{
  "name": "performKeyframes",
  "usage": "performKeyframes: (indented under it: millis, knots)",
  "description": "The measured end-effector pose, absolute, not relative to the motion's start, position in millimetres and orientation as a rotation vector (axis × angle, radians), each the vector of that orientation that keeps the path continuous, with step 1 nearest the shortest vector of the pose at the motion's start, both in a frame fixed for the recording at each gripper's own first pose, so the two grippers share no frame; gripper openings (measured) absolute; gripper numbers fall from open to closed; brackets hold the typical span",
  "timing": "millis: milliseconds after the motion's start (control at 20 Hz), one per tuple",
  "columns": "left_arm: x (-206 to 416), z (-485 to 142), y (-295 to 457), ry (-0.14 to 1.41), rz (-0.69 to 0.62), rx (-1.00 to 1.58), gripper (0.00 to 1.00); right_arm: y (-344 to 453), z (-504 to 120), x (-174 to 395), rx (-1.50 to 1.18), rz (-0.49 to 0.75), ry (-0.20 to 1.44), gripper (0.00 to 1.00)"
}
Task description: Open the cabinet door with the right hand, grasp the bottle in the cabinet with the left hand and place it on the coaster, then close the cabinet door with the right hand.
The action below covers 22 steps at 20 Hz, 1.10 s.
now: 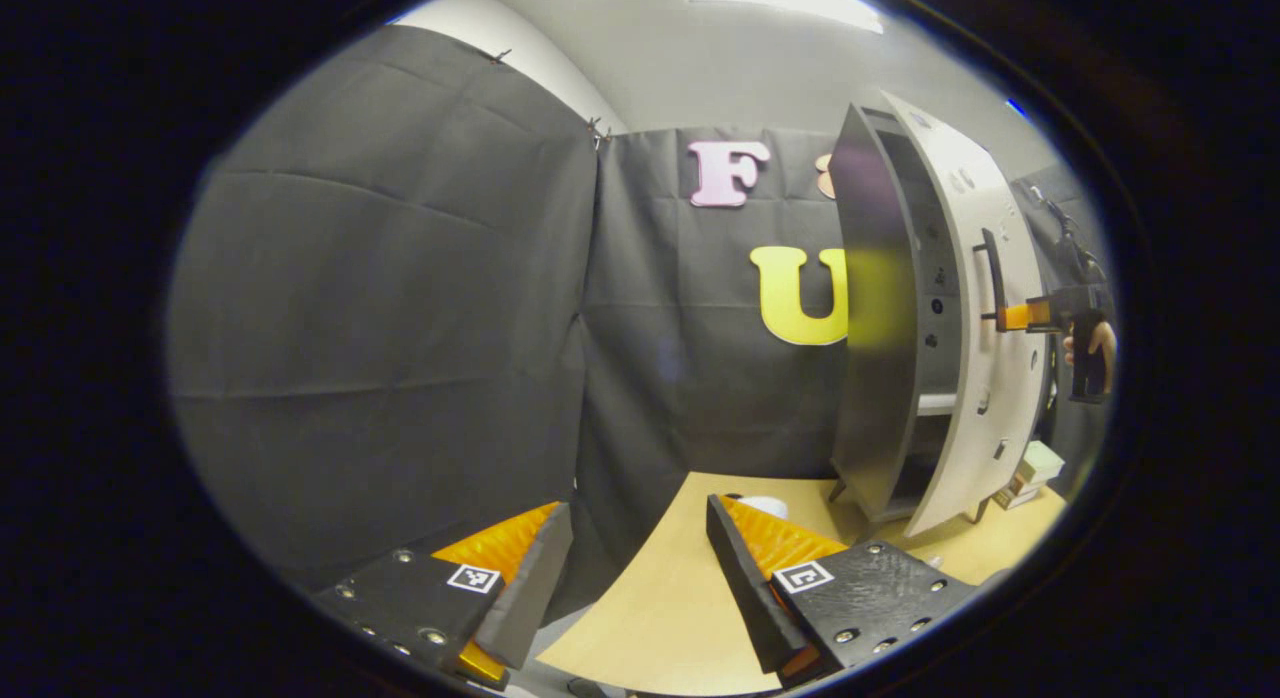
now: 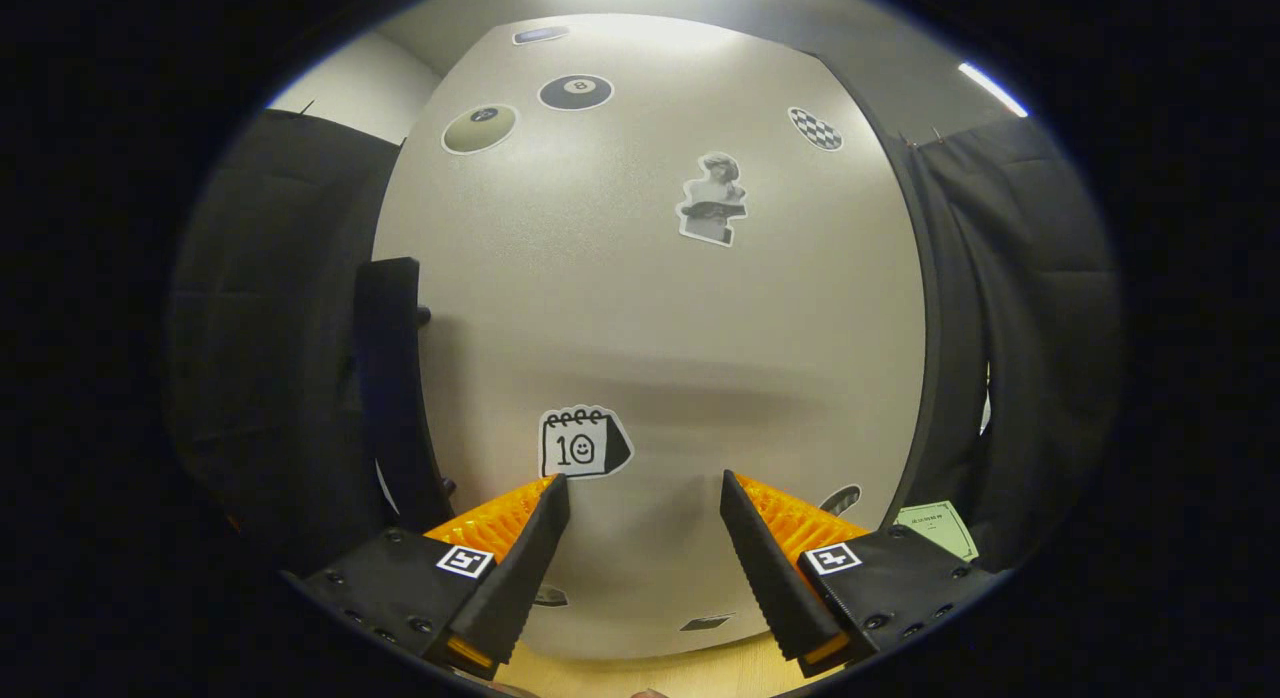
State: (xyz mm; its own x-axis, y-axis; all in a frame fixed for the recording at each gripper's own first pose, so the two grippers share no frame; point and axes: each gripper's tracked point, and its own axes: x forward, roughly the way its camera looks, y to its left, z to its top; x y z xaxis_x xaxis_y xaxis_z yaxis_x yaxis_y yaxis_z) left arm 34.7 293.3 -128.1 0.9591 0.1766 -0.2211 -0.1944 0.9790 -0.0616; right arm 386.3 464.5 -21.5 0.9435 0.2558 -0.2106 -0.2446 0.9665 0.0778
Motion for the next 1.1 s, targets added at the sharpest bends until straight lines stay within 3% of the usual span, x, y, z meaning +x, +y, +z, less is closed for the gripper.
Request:
performKeyframes:
  millis: [550, 1100]
  knots:
    - [78, -91, 240, 0.186, 0.109, -0.024, 0.82, 443, -9, 369, 0.082, 0.315, 0.185, 0.97]
    - [124, -42, 83, 0.141, -0.007, -0.073, 0.83, 273, 16, 306, 0.051, 0.265, 0.146, 0.97]
